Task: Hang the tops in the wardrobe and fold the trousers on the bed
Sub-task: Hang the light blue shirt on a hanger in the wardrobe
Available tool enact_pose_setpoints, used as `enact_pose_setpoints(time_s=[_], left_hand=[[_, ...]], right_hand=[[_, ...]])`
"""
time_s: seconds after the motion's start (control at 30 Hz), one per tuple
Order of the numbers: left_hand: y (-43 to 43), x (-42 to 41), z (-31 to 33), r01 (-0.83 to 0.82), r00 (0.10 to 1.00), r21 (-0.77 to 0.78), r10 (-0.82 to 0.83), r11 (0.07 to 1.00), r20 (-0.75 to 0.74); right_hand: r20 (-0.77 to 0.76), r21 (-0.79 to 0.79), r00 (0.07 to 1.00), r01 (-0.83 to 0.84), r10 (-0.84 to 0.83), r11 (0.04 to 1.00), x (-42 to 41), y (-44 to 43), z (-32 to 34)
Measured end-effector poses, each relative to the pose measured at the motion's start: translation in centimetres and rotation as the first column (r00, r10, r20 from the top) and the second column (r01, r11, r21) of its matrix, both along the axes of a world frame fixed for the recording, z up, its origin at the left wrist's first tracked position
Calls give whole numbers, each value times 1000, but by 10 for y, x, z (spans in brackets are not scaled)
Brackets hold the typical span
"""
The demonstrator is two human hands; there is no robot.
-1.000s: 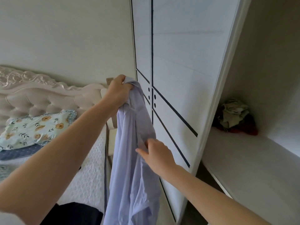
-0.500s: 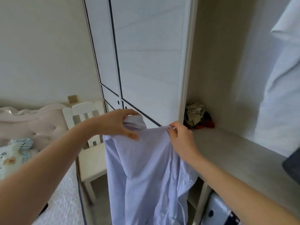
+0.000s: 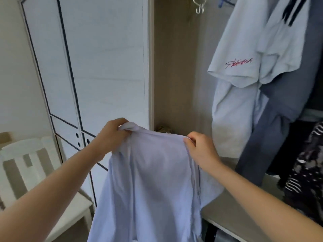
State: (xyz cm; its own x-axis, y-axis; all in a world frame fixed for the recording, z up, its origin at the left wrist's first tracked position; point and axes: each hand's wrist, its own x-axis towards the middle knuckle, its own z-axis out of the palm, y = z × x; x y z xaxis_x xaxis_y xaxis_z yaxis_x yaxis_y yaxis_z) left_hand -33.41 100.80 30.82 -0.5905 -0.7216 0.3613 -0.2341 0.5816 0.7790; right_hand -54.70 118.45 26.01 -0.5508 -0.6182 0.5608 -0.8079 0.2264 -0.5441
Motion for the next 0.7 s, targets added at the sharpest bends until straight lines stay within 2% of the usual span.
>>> enact_pose_setpoints(time_s=[0.07,0.27,0.5,0.6,0.7], left_hand=[[6,-8,9,92,995,74,-88,993,-53],[18,-38,41,196,978,117,-184,974,-102],[21,-76,86,314,946,34,-309,949,-101],[18,-92,108,308,944,7,-305,951,-124],[14,-107,122,306,944,-34,-308,951,-118]], right_hand=[[-18,62,999,48,-47,997,-5,8,7],[-63,273,996,81,-66,959,-15,20,36],[-165,425,984,131,-65,896,-22,24,82],[-218,396,973,162,-79,904,-22,22,118],[-328,265,935,226,-133,937,-25,17,164]])
